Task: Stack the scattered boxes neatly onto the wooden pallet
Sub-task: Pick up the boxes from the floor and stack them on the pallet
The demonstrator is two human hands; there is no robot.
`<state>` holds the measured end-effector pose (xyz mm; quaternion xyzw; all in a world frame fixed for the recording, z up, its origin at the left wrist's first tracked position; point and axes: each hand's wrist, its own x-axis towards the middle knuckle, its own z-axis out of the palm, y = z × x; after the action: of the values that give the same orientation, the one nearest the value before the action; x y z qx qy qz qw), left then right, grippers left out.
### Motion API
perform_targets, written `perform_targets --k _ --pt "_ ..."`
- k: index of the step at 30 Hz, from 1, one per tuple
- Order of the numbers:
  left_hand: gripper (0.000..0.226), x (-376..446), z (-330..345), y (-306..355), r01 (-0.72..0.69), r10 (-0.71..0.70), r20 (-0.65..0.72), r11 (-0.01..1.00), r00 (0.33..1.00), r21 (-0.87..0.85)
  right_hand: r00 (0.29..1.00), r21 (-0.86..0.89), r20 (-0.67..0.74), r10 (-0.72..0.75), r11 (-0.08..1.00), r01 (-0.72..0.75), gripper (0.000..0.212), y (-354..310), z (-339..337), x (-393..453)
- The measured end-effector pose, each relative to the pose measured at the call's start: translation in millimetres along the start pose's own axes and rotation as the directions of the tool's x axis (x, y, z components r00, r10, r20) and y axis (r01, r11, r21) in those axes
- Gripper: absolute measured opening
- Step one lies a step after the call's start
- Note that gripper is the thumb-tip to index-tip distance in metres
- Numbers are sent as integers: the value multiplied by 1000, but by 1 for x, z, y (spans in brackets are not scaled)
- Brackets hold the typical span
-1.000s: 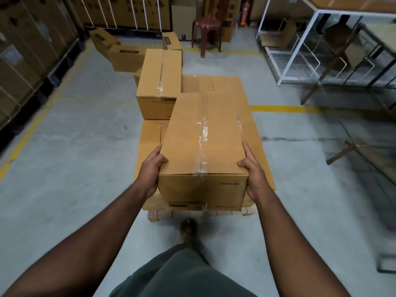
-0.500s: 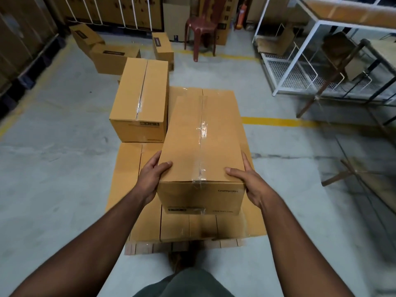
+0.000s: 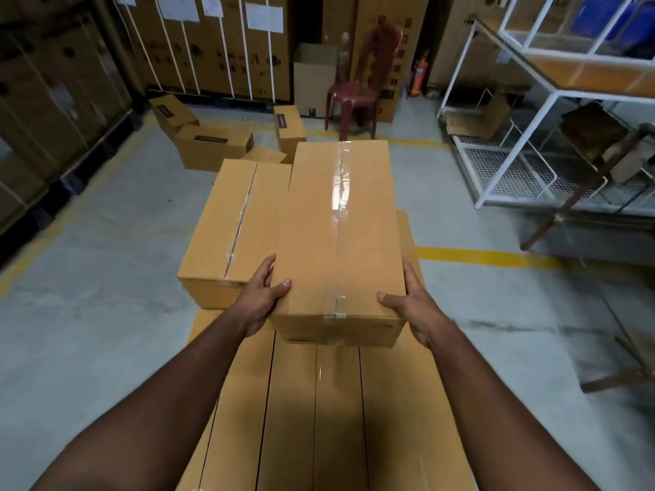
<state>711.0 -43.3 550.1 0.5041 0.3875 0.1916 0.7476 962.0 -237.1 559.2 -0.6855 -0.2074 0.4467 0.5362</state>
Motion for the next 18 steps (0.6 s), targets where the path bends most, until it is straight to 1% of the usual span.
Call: perform_targets --k 6,9,11,13,16,18 --pt "78 99 2 15 -5 17 -98 992 995 126 999 6 -12 32 999 -32 97 12 -5 108" --pt "80 148 -5 10 29 6 -140 969 990 246 1000 11 7 19 1000 -19 89 23 -8 164" --pt "81 177 -14 -1 79 -8 -180 918 984 388 999 -5 42 12 1000 -12 85 35 -9 200" --pt "81 199 -27 -15 119 -10 -200 833 980 540 997 -20 71 22 1000 -21 87 50 -10 226" --pt "87 220 -44 -34 125 10 -202 756 979 643 995 -17 77 64 998 -63 93 71 -9 248" --pt "88 229 -54 -45 132 17 -193 669 981 731 992 -34 83 91 995 -89 93 89 -7 253"
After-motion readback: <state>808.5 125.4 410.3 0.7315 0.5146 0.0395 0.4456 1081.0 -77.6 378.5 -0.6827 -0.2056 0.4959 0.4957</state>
